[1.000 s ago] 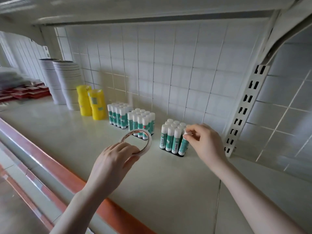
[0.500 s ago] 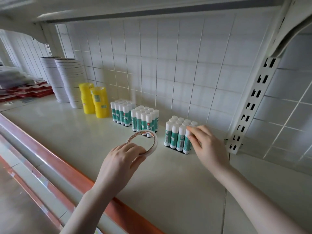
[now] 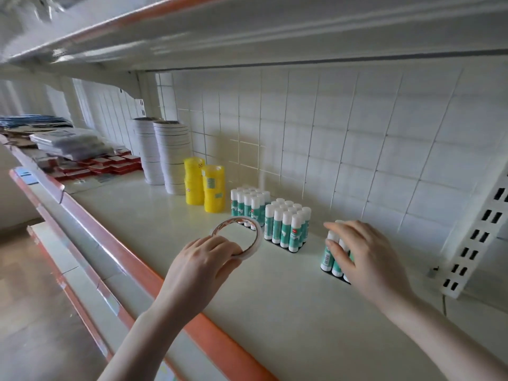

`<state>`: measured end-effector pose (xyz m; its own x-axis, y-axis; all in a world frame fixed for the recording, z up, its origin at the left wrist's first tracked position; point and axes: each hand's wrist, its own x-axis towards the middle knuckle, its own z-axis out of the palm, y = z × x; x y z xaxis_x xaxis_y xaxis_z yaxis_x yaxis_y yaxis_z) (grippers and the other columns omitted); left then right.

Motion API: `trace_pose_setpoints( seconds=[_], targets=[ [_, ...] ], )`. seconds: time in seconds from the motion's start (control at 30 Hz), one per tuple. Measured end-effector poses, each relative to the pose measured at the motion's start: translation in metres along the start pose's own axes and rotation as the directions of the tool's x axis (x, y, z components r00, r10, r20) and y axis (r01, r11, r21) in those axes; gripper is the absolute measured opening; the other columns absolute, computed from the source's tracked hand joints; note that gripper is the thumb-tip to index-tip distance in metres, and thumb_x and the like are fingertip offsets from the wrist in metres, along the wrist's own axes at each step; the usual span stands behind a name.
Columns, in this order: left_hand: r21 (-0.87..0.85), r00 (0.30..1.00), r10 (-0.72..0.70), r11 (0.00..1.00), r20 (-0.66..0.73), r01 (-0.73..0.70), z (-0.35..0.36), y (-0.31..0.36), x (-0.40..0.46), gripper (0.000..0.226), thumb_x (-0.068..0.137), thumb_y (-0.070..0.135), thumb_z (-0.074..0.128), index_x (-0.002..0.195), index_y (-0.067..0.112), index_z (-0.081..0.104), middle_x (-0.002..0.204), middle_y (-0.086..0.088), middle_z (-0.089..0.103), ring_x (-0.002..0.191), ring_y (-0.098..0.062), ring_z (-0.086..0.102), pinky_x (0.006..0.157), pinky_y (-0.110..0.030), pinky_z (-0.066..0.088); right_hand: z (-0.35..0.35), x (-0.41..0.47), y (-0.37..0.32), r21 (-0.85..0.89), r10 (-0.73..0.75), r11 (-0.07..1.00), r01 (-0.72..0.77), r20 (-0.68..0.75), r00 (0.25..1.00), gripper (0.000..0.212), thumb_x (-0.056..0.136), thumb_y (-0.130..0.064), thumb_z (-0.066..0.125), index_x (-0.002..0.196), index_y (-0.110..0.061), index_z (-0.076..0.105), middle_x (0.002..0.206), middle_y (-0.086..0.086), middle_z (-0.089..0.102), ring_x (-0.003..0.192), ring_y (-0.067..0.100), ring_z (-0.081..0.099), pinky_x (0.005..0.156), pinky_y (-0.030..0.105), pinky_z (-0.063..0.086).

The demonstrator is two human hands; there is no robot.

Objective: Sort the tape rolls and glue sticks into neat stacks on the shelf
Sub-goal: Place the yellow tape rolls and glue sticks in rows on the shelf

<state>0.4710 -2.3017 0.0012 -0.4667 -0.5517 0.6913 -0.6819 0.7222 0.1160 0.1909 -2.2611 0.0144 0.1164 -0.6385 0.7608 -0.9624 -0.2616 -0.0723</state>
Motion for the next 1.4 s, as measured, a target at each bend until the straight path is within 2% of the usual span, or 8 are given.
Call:
trace_pose_setpoints(
  seconds=[0.13, 0.37, 0.6, 0.77, 0.93, 1.13, 1.27, 1.4],
  targets=[
    [0.011, 1.0, 0.006, 1.0, -0.016, -0.006, -0.016, -0.037, -0.003, 0.025, 0.086, 0.038, 0.049, 0.085, 0.019, 0.066, 0.079, 0.01, 0.064, 0.071, -0.012, 0.061, 0.065, -0.024, 0.047, 0.026, 0.022, -0.036, -0.003, 0.017, 1.0, -0.017, 0.079, 0.997, 0.038, 0.084, -0.033, 0.042, 0.102, -0.01, 0.068, 0.088, 0.003, 0.067, 0.079, 0.026, 0.064, 0.071, 0.03, 0.043],
    [0.027, 0.999, 0.031, 0.999, -0.039, -0.03, -0.056, -0.133, -0.007, 0.023, 0.086, 0.037, 0.049, 0.084, 0.02, 0.065, 0.077, 0.009, 0.063, 0.068, -0.014, 0.059, 0.065, -0.02, 0.04, 0.089, 0.068, -0.12, -0.024, 0.059, 0.998, -0.055, 0.206, 0.977, 0.021, 0.072, -0.023, 0.06, 0.089, -0.015, 0.069, 0.081, 0.002, 0.067, 0.073, 0.027, 0.066, 0.06, 0.033, 0.053],
    [0.074, 0.994, 0.108, 0.991, 0.002, -0.108, -0.104, -0.246, 0.001, 0.025, 0.084, 0.038, 0.048, 0.083, 0.019, 0.065, 0.076, 0.006, 0.064, 0.066, -0.02, 0.061, 0.059, -0.027, 0.05, 0.162, 0.121, -0.199, -0.026, 0.163, 0.986, -0.163, 0.302, 0.939, 0.023, 0.084, -0.018, 0.064, 0.106, -0.014, 0.069, 0.1, 0.008, 0.067, 0.095, 0.031, 0.063, 0.08, 0.04, 0.048],
    [0.054, 0.984, 0.176, 0.983, 0.025, -0.177, -0.13, -0.319, 0.015, 0.027, 0.085, 0.037, 0.047, 0.084, 0.017, 0.064, 0.076, 0.004, 0.063, 0.069, -0.022, 0.061, 0.061, -0.035, 0.052, 0.206, 0.15, -0.246, -0.045, 0.231, 0.972, -0.229, 0.328, 0.916, 0.028, 0.083, -0.02, 0.066, 0.11, -0.015, 0.067, 0.102, 0.008, 0.066, 0.099, 0.031, 0.062, 0.079, 0.036, 0.047],
    [0.045, 0.976, 0.216, 0.975, -0.012, -0.215, -0.133, -0.363, 0.043, 0.013, 0.08, 0.027, 0.064, 0.084, 0.015, 0.066, 0.079, 0.002, 0.065, 0.07, -0.022, 0.063, 0.059, -0.035, 0.052, 0.239, 0.167, -0.259, -0.067, 0.257, 0.966, -0.249, 0.348, 0.902, 0.032, 0.089, -0.03, 0.059, 0.119, -0.02, 0.062, 0.117, -0.001, 0.062, 0.111, 0.02, 0.056, 0.085, 0.027, 0.041],
    [0.006, 0.967, 0.252, 0.968, -0.039, -0.252, -0.116, -0.393, 0.094, 0.013, 0.081, 0.028, 0.062, 0.087, 0.017, 0.066, 0.081, 0.004, 0.066, 0.072, -0.023, 0.062, 0.062, -0.033, 0.05, 0.274, 0.189, -0.251, -0.152, 0.256, 0.965, -0.212, 0.395, 0.882, 0.032, 0.094, -0.035, 0.049, 0.123, -0.025, 0.057, 0.122, -0.003, 0.058, 0.12, 0.015, 0.05, 0.091, 0.026, 0.038],
    [-0.02, 0.959, 0.279, 0.96, -0.041, -0.28, -0.104, -0.405, 0.132, 0.009, 0.082, 0.023, 0.064, 0.088, 0.017, 0.066, 0.081, 0.004, 0.065, 0.073, -0.023, 0.06, 0.064, -0.029, 0.044, 0.292, 0.204, -0.244, -0.163, 0.256, 0.965, -0.206, 0.404, 0.878, 0.031, 0.094, -0.037, 0.046, 0.123, -0.029, 0.055, 0.12, -0.007, 0.055, 0.115, 0.012, 0.05, 0.087, 0.025, 0.041],
    [-0.005, 0.952, 0.3, 0.954, -0.055, -0.301, -0.099, -0.425, 0.168, 0.009, 0.082, 0.019, 0.065, 0.089, 0.013, 0.068, 0.084, 0.0, 0.067, 0.077, -0.024, 0.062, 0.066, -0.031, 0.048, 0.311, 0.219, -0.242, -0.127, 0.212, 0.976, -0.175, 0.395, 0.894, 0.028, 0.093, -0.036, 0.048, 0.118, -0.027, 0.059, 0.113, -0.007, 0.058, 0.11, 0.013, 0.053, 0.084, 0.025, 0.041]
  ],
)
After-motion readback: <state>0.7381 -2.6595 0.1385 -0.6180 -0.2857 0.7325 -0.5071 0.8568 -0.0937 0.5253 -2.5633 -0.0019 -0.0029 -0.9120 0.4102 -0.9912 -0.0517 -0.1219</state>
